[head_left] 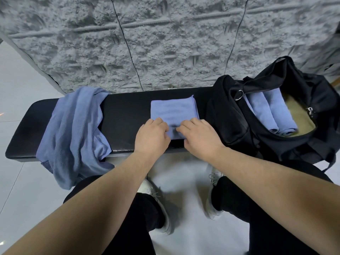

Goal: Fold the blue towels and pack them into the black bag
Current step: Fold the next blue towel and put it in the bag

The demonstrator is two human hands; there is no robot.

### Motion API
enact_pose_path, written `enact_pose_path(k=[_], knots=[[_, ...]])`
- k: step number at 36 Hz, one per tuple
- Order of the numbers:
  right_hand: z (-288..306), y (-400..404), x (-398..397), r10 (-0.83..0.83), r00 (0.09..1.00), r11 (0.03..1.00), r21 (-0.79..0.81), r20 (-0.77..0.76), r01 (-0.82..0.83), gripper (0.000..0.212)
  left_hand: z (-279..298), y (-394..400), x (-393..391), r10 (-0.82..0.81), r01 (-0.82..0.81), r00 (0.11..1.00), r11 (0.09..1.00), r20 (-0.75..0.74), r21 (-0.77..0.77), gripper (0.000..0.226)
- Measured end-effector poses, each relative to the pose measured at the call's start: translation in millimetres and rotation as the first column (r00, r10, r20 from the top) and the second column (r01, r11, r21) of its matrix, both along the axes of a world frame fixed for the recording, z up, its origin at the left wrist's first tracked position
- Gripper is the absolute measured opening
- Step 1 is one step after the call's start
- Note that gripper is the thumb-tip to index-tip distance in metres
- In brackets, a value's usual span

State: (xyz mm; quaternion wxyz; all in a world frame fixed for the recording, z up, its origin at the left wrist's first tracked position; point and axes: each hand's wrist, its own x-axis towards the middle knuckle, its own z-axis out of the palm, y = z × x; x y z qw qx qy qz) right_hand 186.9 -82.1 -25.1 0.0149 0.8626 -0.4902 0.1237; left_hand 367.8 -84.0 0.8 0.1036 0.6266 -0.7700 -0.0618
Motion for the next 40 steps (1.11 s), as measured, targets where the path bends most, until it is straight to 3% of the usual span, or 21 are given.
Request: enact_pose_path(k=[7,16,24,34,40], knots=[[-2,-5,3,-0.046,0.999,0.996,0.071,0.001,0.046,0.043,-3,4,4,-0.06,0.058,0.992,0.998,0.107,0.017,0.041],[5,3,-1,-0.063,0.995,0.979,0.2,0.08,0.045,0.046,1,4,1,-0.028,0.026,0.999,0.995,0.023,0.095,0.044],[16,11,-4,-0.097,0.99,0.935,0.351,0.1,0.056,0.056,5,10,-1,-0.001,0.013,0.997,0.989,-0.078,0.144,0.031],[16,6,1,-0.152,0.985,0.901,0.42,0.085,0.102,0.033,3,4,1,0.083,-0.04,0.978,0.976,-0.193,0.216,0.019],[8,0,4,-0.198,0.98,0.954,0.234,0.02,0.188,0.029,0,-1,1,0.076,-0.054,0.987,0.988,-0.144,0.148,0.024]])
